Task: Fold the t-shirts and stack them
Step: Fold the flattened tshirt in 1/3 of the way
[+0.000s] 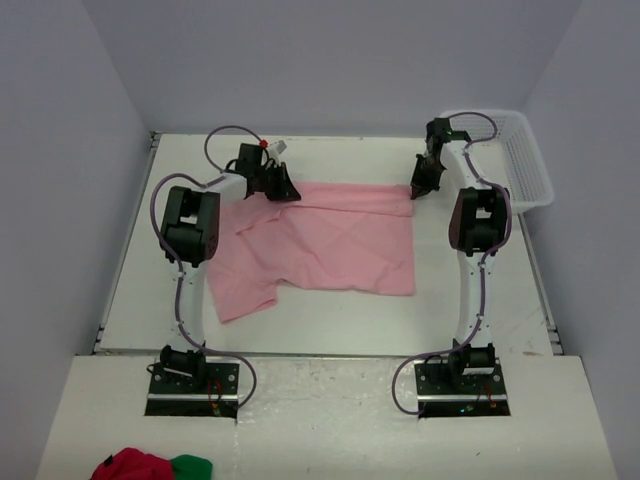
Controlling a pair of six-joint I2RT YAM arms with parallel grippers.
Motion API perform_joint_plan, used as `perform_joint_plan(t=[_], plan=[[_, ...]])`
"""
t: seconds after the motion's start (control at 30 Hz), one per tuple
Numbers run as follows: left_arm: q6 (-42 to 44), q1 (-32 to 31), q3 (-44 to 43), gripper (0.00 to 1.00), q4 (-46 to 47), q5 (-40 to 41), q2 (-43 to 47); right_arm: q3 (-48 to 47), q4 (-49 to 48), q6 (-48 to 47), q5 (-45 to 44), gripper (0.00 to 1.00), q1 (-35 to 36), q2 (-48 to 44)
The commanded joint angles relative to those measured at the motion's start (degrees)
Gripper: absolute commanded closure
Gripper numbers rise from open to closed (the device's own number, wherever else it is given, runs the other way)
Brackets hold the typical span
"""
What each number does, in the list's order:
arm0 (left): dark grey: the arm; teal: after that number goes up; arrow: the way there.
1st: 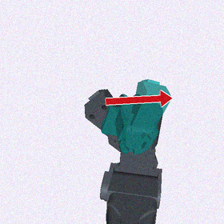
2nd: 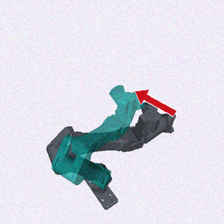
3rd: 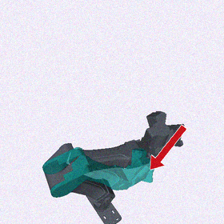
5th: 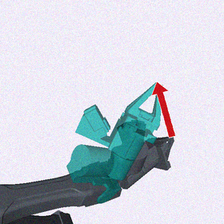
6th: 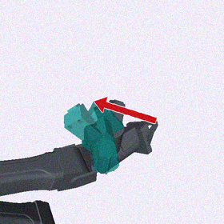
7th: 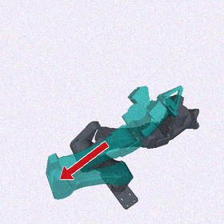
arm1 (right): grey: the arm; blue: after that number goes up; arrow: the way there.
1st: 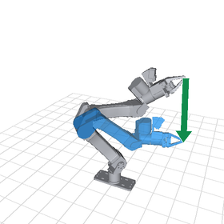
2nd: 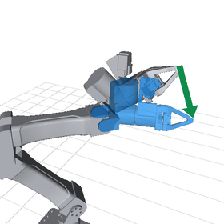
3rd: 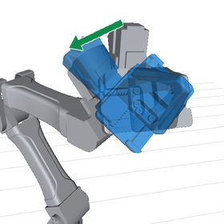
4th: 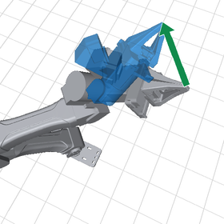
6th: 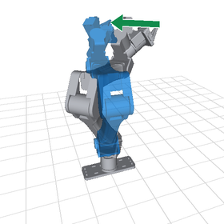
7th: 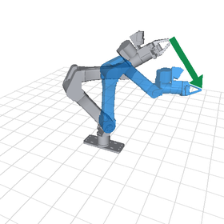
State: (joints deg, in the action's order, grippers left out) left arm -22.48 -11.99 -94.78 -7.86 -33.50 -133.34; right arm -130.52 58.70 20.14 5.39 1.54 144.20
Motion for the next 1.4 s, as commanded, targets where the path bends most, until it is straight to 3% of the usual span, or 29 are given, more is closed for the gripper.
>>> perform_joint_plan(t=[0.0,0.47,0.57,0.6,0.87,1.07,1.1,1.13,1.23,1.3,1.37], plan=[[0.77,1.97,-1.02,1.00,-1.11,2.47,-3.07,1.75,0.37,2.71,-4.15,1.00,-0.40,-4.36],[0.07,2.85,-5.15,1.00,-1.81,0.27,-4.22,0.09,1.16,3.42,-4.33,1.00,-0.40,-5.07],[-0.02,2.85,-4.97,1.00,-1.72,-0.43,-2.64,2.53,-2.08,1.84,-4.25,0.75,-0.22,-7.69],[-0.28,2.85,-4.36,1.00,-1.55,-0.69,-1.93,3.42,-2.79,1.31,-4.25,0.72,-0.14,-8.66],[-2.13,1.71,-0.93,0.99,2.50,-0.78,7.64,10.97,-6.66,-1.42,-10.39,0.66,3.20,-20.35],[-0.20,1.00,-1.98,0.82,-2.59,6.04,13.53,24.21,-8.42,0.68,-9.53,0.62,7.86,-32.56],[0.33,0.92,-1.11,0.82,-3.38,8.42,14.76,26.26,-9.12,1.47,-9.00,0.62,9.43,-34.06],[-0.10,0.65,-0.06,0.81,-5.57,16.02,18.08,28.54,-9.65,2.18,-8.30,0.62,10.40,-37.29],[-5.80,0.21,8.97,0.83,-9.45,28.52,27.29,42.66,-13.51,5.17,-8.99,0.62,15.58,-45.28],[-11.26,0.21,21.17,0.83,-8.59,29.19,33.20,48.05,-17.20,6.48,-9.08,0.62,19.53,-49.44],[-13.11,0.21,31.61,0.72,-7.44,27.96,41.73,54.56,-19.39,7.89,-7.94,0.62,22.78,-54.80]])
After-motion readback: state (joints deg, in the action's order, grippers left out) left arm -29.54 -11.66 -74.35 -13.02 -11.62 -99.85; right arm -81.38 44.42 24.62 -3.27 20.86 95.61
